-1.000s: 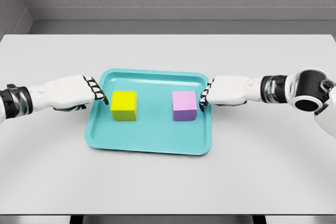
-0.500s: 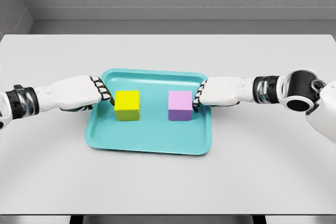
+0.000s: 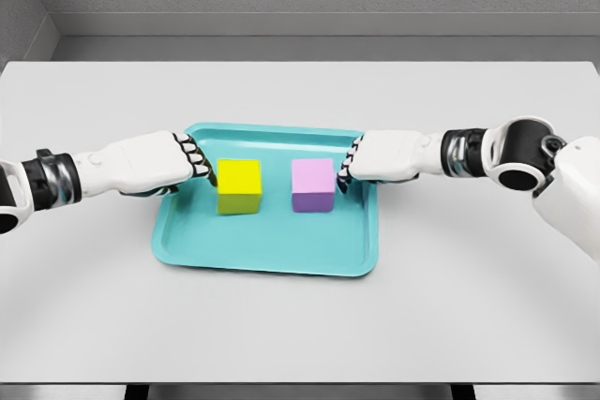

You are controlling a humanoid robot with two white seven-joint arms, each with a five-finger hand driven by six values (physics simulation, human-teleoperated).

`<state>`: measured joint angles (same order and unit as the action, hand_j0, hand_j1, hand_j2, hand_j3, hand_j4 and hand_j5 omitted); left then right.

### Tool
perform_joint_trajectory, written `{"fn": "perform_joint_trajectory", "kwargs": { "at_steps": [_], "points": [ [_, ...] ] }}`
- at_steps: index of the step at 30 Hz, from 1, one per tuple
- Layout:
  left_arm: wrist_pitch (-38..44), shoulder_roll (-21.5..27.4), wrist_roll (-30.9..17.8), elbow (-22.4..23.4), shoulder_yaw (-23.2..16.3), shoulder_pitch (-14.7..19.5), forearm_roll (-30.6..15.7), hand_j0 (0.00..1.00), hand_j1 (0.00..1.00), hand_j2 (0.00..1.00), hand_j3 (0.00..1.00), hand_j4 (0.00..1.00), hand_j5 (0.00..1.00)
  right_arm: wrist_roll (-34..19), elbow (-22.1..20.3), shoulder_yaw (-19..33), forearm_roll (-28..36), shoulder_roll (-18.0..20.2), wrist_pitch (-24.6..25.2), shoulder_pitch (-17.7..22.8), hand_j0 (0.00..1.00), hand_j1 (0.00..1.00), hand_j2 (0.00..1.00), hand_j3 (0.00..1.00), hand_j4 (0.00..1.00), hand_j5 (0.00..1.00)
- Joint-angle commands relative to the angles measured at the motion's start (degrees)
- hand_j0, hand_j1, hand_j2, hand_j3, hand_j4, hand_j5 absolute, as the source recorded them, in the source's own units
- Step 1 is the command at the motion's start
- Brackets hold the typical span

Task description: Push two cubes

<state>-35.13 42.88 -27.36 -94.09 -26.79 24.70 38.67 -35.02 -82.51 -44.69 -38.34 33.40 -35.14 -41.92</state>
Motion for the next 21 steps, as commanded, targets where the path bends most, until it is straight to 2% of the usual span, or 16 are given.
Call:
{"fn": "perform_joint_trajectory", "kwargs": {
  "at_steps": [1,14,21],
  "points": [
    [0.1,-0.5,-0.1,-0.1,0.0,0.0,-0.3,0.71,0.71,0.71,0.71,0.71,0.71,0.0,0.8,0.0,-0.3,-0.9,0.1,-0.1,0.60,0.60,0.60,0.60,0.60,0.60],
    [0.1,-1.3,-0.1,0.1,0.1,-0.1,0.0,0.72,0.72,0.72,0.72,0.72,0.72,0.0,0.4,-0.6,-0.4,-2.2,0.1,0.0,0.60,0.60,0.60,0.60,0.60,0.60],
    [0.1,-0.7,-0.1,1.9,0.2,0.0,0.1,0.73,0.73,0.73,0.73,0.73,0.73,0.0,0.6,-0.7,-0.5,-2.9,0.1,-0.1,0.60,0.60,0.60,0.60,0.60,0.60]
  ]
}}
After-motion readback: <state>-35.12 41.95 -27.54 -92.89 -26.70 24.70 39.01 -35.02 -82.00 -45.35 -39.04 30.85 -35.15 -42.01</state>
